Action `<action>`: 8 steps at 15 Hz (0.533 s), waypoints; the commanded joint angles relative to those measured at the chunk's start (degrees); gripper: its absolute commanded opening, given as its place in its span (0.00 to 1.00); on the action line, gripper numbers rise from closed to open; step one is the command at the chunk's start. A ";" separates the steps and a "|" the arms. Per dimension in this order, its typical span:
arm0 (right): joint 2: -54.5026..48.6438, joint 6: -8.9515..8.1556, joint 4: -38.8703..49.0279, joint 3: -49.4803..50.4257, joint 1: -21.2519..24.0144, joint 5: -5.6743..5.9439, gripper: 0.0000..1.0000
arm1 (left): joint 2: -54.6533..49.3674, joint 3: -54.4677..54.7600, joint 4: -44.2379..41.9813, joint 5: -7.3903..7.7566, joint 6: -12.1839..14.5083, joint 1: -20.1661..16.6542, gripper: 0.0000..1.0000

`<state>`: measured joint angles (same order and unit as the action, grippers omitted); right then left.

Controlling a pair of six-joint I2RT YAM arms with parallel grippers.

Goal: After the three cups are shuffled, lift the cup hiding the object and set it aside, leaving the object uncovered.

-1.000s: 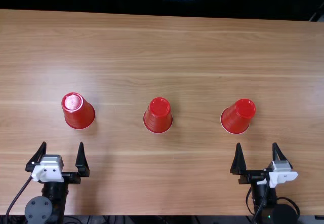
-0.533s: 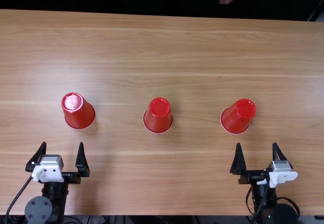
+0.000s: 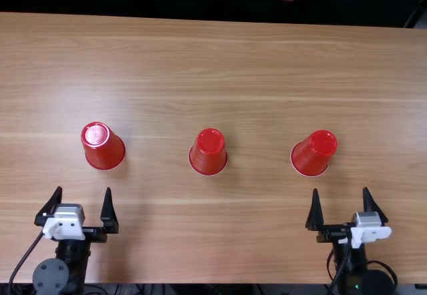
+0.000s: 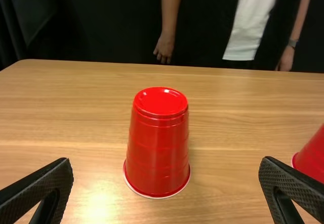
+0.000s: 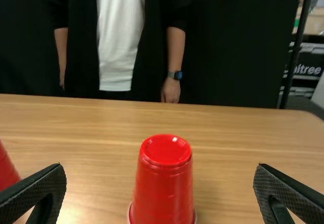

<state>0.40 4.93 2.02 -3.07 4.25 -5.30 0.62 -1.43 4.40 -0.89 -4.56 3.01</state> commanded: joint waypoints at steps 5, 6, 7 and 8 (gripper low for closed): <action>2.32 1.08 -3.24 -11.61 4.71 0.24 1.00 | -0.01 -10.87 8.46 2.26 5.61 0.25 1.00; 5.84 0.13 -4.19 -14.86 4.71 0.13 1.00 | 3.60 -14.48 9.62 1.62 5.61 0.25 1.00; 9.70 -0.50 -6.41 -19.08 4.63 0.13 1.00 | 8.78 -19.31 10.57 1.31 5.61 0.25 1.00; 14.71 -0.50 -9.78 -23.30 4.54 0.13 1.00 | 14.41 -24.67 12.37 1.20 5.61 0.25 1.00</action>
<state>13.50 5.21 -8.01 -23.92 8.40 -5.32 13.10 -23.77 17.04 0.40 0.01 3.01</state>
